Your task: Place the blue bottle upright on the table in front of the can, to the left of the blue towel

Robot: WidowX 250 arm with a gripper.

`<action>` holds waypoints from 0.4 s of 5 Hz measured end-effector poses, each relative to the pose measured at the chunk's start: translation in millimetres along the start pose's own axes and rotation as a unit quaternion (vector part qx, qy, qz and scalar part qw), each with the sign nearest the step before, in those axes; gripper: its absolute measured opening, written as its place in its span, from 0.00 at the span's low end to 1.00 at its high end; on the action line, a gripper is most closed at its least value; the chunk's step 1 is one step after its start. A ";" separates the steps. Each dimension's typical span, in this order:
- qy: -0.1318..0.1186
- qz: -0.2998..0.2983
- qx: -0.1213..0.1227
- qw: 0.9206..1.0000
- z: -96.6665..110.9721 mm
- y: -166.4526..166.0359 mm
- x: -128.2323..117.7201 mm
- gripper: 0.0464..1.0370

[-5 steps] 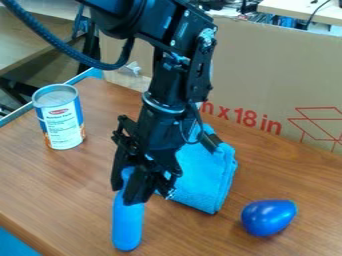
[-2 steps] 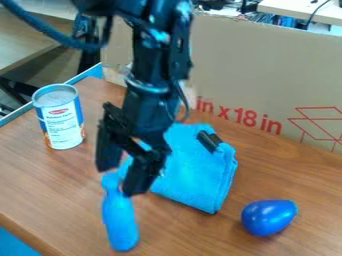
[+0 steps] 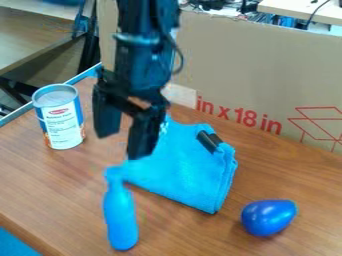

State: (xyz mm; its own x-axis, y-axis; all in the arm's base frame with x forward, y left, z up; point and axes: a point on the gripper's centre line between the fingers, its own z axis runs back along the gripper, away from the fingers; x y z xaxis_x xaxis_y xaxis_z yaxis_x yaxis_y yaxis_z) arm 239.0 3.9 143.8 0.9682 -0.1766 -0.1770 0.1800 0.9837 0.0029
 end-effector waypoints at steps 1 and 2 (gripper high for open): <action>-0.063 0.066 -0.026 0.995 17.8 29.8 17.4 0.96; -0.071 0.142 -0.023 0.987 1.1 71.7 38.6 0.96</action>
State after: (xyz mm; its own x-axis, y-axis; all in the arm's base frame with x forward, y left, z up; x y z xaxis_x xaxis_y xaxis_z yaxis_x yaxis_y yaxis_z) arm 289.5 67.5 138.2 0.9938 0.1056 -0.0356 -0.1061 0.9943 -0.0121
